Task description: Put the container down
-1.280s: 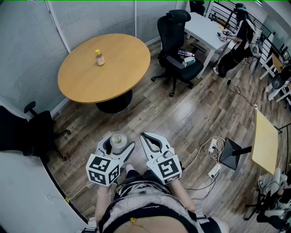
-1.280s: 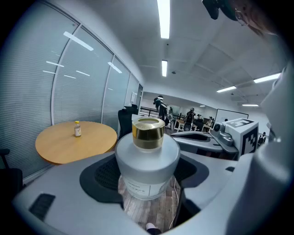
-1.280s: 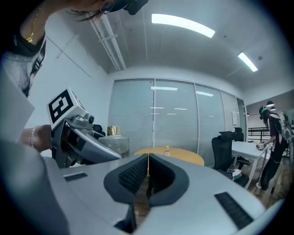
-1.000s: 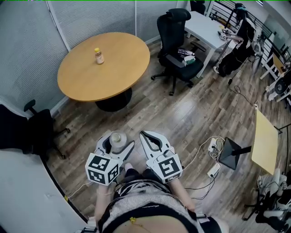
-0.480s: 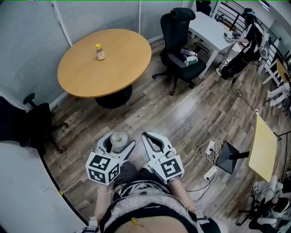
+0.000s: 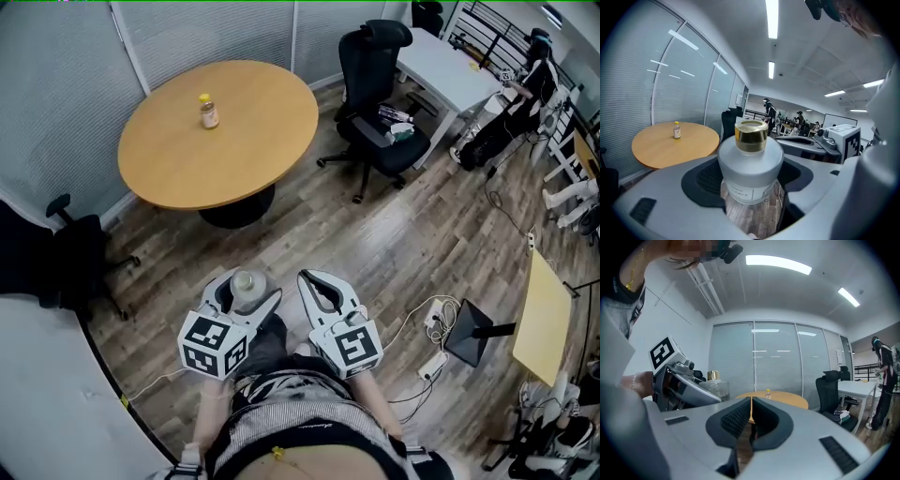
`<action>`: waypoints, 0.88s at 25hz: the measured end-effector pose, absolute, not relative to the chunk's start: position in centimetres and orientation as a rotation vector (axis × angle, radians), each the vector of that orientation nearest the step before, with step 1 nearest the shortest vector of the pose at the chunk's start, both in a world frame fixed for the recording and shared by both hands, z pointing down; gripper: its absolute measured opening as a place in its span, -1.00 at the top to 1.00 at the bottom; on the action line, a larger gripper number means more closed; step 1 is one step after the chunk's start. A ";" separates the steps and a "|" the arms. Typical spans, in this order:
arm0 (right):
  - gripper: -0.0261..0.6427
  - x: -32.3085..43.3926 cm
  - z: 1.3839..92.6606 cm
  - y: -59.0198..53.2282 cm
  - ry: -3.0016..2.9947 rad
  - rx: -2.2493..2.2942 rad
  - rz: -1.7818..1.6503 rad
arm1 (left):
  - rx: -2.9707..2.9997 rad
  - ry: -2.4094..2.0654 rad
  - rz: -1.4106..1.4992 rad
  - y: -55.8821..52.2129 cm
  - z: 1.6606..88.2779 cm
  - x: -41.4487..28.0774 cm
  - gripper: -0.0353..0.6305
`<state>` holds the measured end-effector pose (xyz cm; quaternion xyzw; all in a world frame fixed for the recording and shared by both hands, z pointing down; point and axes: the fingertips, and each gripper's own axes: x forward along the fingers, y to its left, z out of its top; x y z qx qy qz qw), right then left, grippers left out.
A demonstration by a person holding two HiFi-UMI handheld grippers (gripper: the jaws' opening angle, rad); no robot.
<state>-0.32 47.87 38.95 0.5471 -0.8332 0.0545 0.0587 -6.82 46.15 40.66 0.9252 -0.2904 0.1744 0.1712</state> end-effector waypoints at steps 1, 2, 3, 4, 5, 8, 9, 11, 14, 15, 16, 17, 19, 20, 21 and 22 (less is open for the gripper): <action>0.85 -0.4 38.9 47.1 -2.522 1.661 0.156 | 2.631 -0.818 0.496 45.3 40.7 -6.9 -0.15; 0.85 -0.4 38.8 46.3 -2.519 1.665 0.144 | 2.636 -0.810 0.496 44.5 40.7 -6.9 -0.15; 0.85 -0.4 38.7 45.4 -2.515 1.673 0.135 | 2.642 -0.800 0.496 43.6 40.7 -6.8 -0.15; 0.85 -0.4 38.6 44.4 -2.511 1.685 0.136 | 2.649 -0.789 0.498 42.6 40.7 -6.8 -0.15; 0.85 -0.5 38.6 43.5 -2.508 1.694 0.138 | 2.655 -0.778 0.501 41.7 40.7 -6.8 -0.15; 0.85 -0.9 38.8 41.0 -2.498 1.708 0.129 | 2.675 -0.746 0.512 39.0 40.8 -6.9 -0.15; 0.85 -1.0 38.8 40.2 -2.491 1.718 0.138 | 2.681 -0.735 0.512 38.2 40.7 -6.8 -0.15; 0.85 -1.1 38.9 38.6 -2.483 1.733 0.154 | 2.687 -0.718 0.512 36.7 40.7 -6.9 -0.15; 0.85 -1.5 39.0 36.6 -2.480 1.737 0.164 | 2.682 -0.709 0.519 34.7 40.9 -7.2 -0.15; 0.85 -1.6 39.1 36.0 -2.477 1.738 0.169 | 2.680 -0.706 0.520 34.2 41.0 -7.3 -0.15; 0.85 -1.6 39.1 35.5 -2.475 1.741 0.177 | 2.678 -0.701 0.522 33.7 41.0 -7.4 -0.15; 0.85 -1.7 39.1 34.9 -2.476 1.745 0.187 | 2.676 -0.696 0.524 33.3 41.0 -7.5 -0.15; 0.85 -2.0 39.3 34.1 -2.479 1.748 0.203 | 2.672 -0.688 0.527 32.4 41.2 -7.7 -0.15; 0.85 -2.1 39.4 33.7 -2.476 1.745 0.204 | 2.671 -0.685 0.526 32.0 41.2 -7.8 -0.15; 0.85 -2.2 39.5 33.4 -2.470 1.742 0.202 | 2.669 -0.682 0.524 31.6 41.3 -8.0 -0.15; 0.85 -2.4 39.7 33.1 -2.465 1.741 0.201 | 2.669 -0.680 0.523 31.3 41.4 -8.1 -0.15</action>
